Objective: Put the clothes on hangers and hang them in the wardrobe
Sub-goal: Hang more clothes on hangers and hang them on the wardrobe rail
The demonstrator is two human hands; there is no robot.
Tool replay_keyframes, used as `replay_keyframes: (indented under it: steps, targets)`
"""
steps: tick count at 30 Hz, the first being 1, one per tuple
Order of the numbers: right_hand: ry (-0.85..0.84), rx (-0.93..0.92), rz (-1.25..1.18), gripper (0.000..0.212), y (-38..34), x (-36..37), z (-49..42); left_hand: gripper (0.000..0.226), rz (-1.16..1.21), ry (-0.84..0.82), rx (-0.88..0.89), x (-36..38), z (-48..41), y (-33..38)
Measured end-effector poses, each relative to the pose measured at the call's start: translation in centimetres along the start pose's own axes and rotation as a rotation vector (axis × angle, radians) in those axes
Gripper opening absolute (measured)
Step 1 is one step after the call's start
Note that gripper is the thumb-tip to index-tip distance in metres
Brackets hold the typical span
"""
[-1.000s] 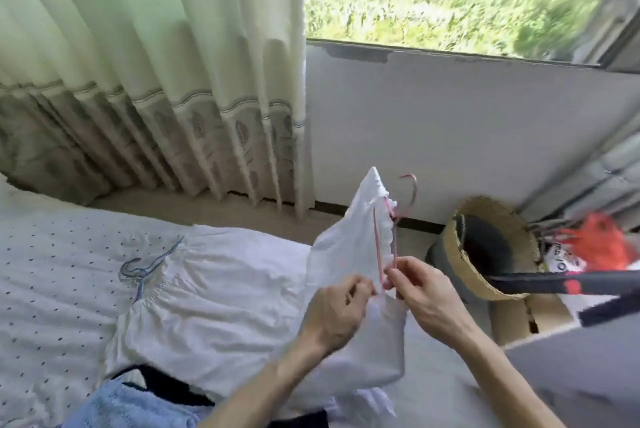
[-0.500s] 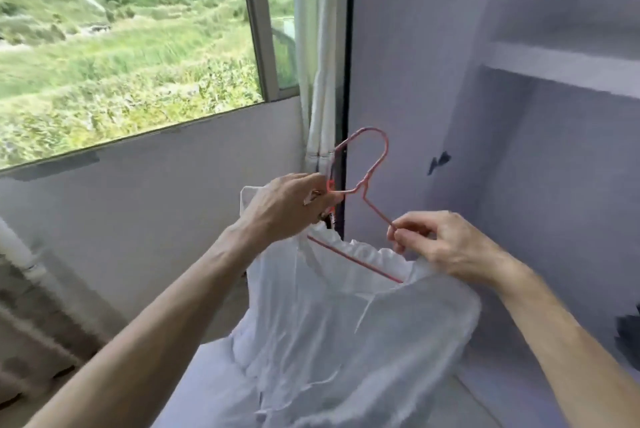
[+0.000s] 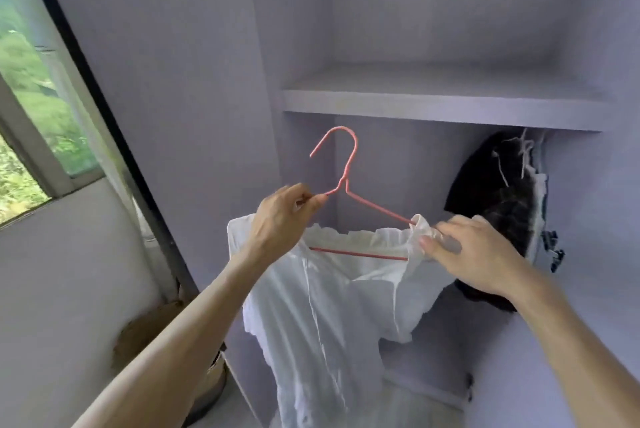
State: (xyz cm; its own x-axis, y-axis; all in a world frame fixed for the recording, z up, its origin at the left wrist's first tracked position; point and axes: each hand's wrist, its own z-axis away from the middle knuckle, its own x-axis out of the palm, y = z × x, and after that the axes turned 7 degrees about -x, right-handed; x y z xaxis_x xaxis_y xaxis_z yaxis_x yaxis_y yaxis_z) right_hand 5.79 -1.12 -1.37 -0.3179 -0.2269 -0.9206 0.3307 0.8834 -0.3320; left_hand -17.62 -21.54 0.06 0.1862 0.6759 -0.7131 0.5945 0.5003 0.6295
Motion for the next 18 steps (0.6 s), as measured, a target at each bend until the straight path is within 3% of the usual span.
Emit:
replay_keyframes:
  steps: [8, 12, 18]
  targets:
    - [0.03, 0.154, 0.008, 0.027, 1.3, -2.7, 0.9, 0.036, 0.031, -0.046, 0.178, 5.4, -6.7, 3.2]
    - [-0.096, 0.274, 0.013, 0.026, 1.4, -2.4, 0.2, 0.042, -0.036, -0.147, 0.22, 8.0, -8.7, 4.0]
    - [-0.132, 0.397, -0.104, 0.03, 3.0, 0.4, -1.1, 0.028, -0.115, -0.405, 0.18, 12.0, -13.2, 3.5]
